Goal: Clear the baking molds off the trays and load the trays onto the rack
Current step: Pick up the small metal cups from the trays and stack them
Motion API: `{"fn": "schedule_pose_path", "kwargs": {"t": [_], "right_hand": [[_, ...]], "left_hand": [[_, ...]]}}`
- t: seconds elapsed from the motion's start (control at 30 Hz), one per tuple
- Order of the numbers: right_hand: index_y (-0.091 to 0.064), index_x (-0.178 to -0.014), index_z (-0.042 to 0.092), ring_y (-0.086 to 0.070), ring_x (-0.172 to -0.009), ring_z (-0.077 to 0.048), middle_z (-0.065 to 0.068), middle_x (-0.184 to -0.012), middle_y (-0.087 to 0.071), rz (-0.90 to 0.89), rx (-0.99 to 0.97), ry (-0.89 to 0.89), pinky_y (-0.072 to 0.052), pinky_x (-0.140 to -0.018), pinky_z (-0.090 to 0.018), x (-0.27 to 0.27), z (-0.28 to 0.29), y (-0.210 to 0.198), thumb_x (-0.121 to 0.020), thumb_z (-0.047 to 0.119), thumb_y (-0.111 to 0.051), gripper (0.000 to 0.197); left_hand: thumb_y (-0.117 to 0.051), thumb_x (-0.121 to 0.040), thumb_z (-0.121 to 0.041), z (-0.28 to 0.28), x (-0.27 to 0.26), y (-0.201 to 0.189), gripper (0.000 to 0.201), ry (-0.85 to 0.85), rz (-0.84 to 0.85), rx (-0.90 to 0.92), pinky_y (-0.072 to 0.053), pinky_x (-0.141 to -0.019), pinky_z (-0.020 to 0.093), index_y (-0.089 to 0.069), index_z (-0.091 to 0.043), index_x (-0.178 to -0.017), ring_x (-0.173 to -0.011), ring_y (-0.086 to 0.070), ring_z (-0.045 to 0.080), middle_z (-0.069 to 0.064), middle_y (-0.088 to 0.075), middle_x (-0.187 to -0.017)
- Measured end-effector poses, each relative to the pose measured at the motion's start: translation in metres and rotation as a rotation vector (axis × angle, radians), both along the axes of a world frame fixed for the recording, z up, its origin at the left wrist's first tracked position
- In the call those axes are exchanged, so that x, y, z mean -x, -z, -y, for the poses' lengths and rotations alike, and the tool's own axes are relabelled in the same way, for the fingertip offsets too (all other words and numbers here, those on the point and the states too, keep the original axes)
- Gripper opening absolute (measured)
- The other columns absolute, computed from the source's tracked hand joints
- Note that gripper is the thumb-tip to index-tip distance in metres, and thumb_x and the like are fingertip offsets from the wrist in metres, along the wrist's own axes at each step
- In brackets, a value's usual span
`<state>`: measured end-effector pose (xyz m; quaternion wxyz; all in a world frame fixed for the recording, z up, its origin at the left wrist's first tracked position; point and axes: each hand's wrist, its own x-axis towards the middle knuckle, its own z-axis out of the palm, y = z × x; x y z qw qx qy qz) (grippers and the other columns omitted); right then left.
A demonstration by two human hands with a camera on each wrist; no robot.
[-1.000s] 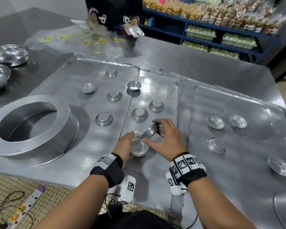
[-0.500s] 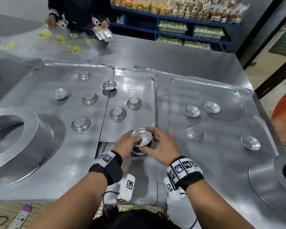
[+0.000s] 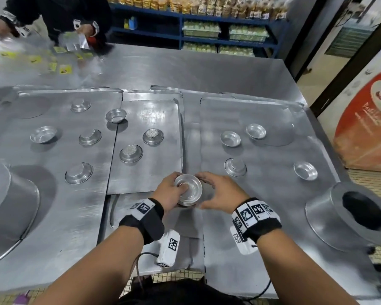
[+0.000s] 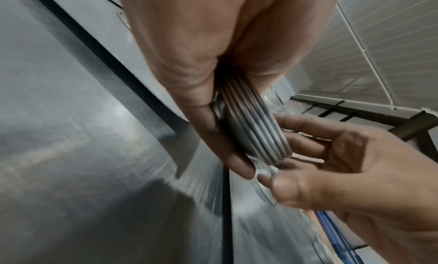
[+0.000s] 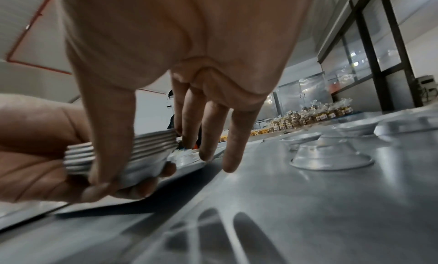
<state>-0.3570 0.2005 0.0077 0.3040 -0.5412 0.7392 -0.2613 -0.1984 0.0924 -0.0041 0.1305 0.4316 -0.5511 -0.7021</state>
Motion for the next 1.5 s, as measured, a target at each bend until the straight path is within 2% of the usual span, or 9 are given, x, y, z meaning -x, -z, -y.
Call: {"fn": "schedule_pose_path", "kwargs": {"t": [0.2,0.4,0.63,0.87,1.0,1.07,1.17,1.33,1.5], "right_hand": [[-0.054,-0.135,0.022,-0.043,-0.127,-0.023,-0.002,-0.132,-0.057,-0.425,-0.163,0.122,-0.036,-0.108,-0.031,0.042,0.004,0.013,-0.072,0.031,-0.081,0.069],[-0.055,-0.12,0.017,-0.032,-0.125,-0.029,-0.006,-0.127,-0.051,-0.628,-0.257,0.308,-0.042,-0.097,-0.041,0.081,0.014,0.016,-0.074,0.04,-0.075,0.055],[-0.05,-0.127,0.009,-0.041,-0.123,-0.034,-0.014,-0.129,-0.053,-0.505,-0.329,0.439,-0.044,-0.098,-0.042,0.099,0.015,0.032,-0.076,0.055,-0.071,0.073],[-0.05,-0.107,0.007,-0.051,-0.11,-0.035,-0.014,-0.115,-0.057,-0.417,-0.091,0.552,-0.045,-0.086,-0.038,0.086,0.011,0.018,-0.062,0.029,-0.086,0.062],[-0.052,-0.104,0.01,-0.056,-0.104,-0.028,-0.007,-0.109,-0.059,-0.271,0.07,0.612,-0.047,-0.085,-0.036,0.068,-0.001,0.005,-0.06,0.03,-0.091,0.062],[-0.05,-0.109,0.015,-0.057,-0.104,-0.023,-0.002,-0.111,-0.06,-0.205,0.149,0.602,-0.049,-0.089,-0.035,0.054,-0.006,-0.003,-0.059,0.033,-0.091,0.066],[-0.048,-0.119,0.028,-0.059,-0.103,-0.015,0.005,-0.118,-0.053,-0.129,0.265,0.521,-0.052,-0.093,-0.033,0.032,-0.012,-0.01,-0.06,0.038,-0.089,0.073],[-0.053,-0.114,0.03,-0.06,-0.102,-0.009,0.011,-0.115,-0.04,-0.079,0.376,0.433,-0.054,-0.094,-0.032,0.004,-0.022,-0.011,-0.061,0.04,-0.088,0.064],[-0.054,-0.117,0.026,-0.059,-0.104,-0.009,0.013,-0.115,-0.05,-0.051,0.403,0.405,-0.053,-0.094,-0.032,-0.014,-0.031,-0.006,-0.063,0.037,-0.086,0.064]], "left_hand": [[-0.065,-0.075,-0.022,-0.004,0.015,0.011,0.016,0.061,0.044,0.066,-0.053,-0.085,0.063,-0.065,-0.03,-0.089,-0.1,-0.065,0.041,0.013,-0.068,-0.098],[-0.062,-0.076,-0.023,-0.007,0.02,0.012,0.018,0.09,0.055,0.116,-0.05,-0.091,0.063,-0.064,-0.03,-0.092,-0.093,-0.065,0.031,0.007,-0.069,-0.094],[-0.062,-0.076,-0.024,-0.007,0.023,0.016,0.019,0.102,0.087,0.141,-0.052,-0.09,0.061,-0.063,-0.032,-0.093,-0.101,-0.066,0.037,0.011,-0.069,-0.101],[-0.06,-0.086,-0.012,-0.007,0.022,0.014,0.018,0.107,0.104,0.117,-0.053,-0.091,0.059,-0.062,-0.027,-0.096,-0.099,-0.065,0.036,0.01,-0.067,-0.099],[-0.057,-0.092,-0.005,-0.007,0.026,0.01,0.018,0.07,0.098,0.019,-0.059,-0.076,0.048,-0.06,-0.016,-0.106,-0.089,-0.064,0.029,0.012,-0.065,-0.1],[-0.057,-0.092,-0.005,-0.008,0.028,0.01,0.016,0.044,0.073,-0.039,-0.059,-0.076,0.052,-0.06,-0.011,-0.106,-0.087,-0.064,0.03,0.015,-0.064,-0.099],[-0.063,-0.092,-0.022,-0.01,0.029,0.005,0.019,0.005,0.016,-0.166,-0.057,-0.076,0.061,-0.063,-0.008,-0.106,-0.094,-0.066,0.037,0.018,-0.065,-0.105],[-0.061,-0.07,-0.081,-0.006,0.031,0.009,0.073,0.078,-0.002,-0.208,-0.049,-0.098,0.056,-0.073,-0.021,-0.11,-0.107,-0.068,0.031,0.009,-0.072,-0.114],[-0.047,-0.085,-0.075,-0.011,0.031,-0.004,0.073,0.163,-0.037,-0.225,-0.051,-0.097,0.054,-0.069,-0.013,-0.118,-0.104,-0.07,0.032,0.013,-0.073,-0.11]]}}
